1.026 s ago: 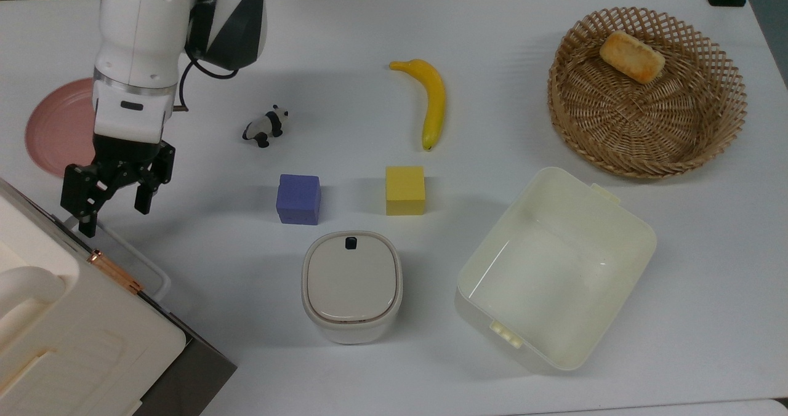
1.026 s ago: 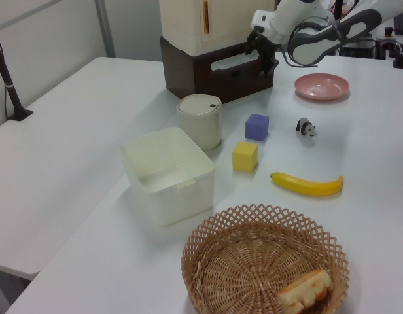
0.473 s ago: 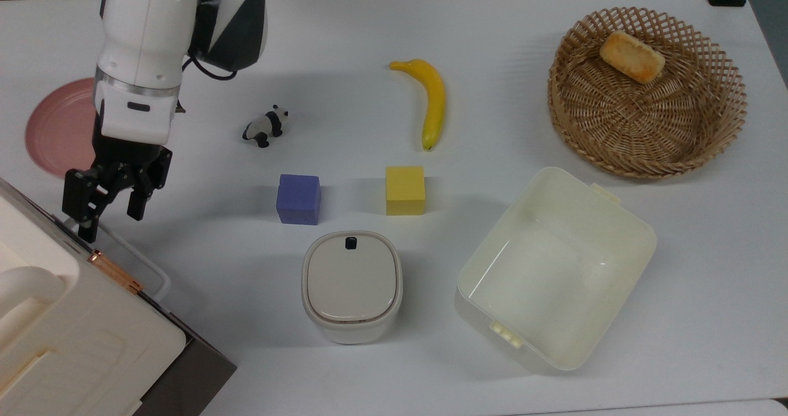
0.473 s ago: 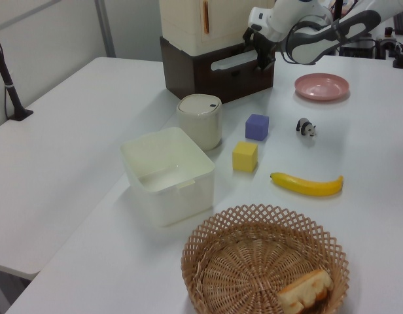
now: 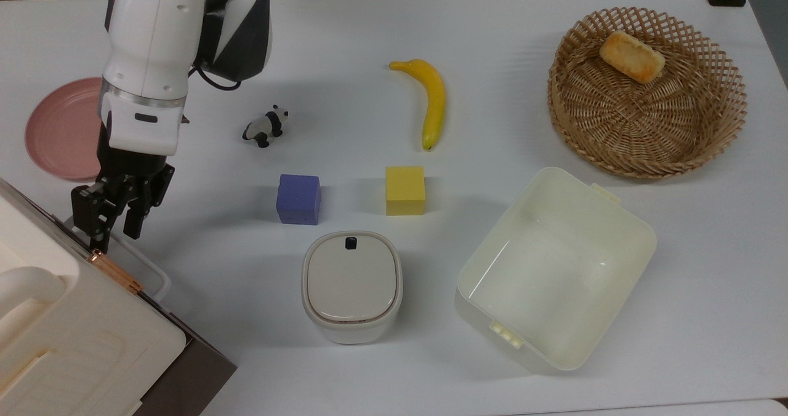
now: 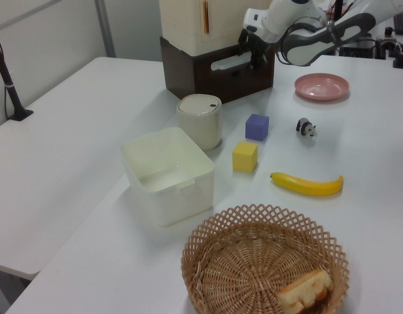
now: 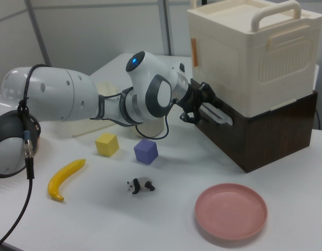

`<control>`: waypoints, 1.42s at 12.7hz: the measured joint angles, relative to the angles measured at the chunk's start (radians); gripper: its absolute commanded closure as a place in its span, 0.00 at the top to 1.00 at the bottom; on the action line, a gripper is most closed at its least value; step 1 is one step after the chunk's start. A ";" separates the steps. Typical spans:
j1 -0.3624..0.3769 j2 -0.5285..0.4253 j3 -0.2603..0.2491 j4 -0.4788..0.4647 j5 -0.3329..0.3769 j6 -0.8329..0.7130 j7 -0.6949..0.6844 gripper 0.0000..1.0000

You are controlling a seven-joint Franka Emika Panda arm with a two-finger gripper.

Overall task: Open the drawer
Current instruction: 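Close the gripper on the white drawer handle, then pull the drawer handle outward, sliding the drawer open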

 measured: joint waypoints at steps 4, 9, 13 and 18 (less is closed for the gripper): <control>0.010 0.005 0.000 0.006 0.000 0.000 0.000 0.27; 0.011 0.011 0.001 0.007 0.001 0.000 0.014 0.00; 0.011 0.011 0.001 0.007 0.001 0.000 0.014 0.00; 0.016 -0.012 0.000 -0.026 0.001 0.000 0.014 0.00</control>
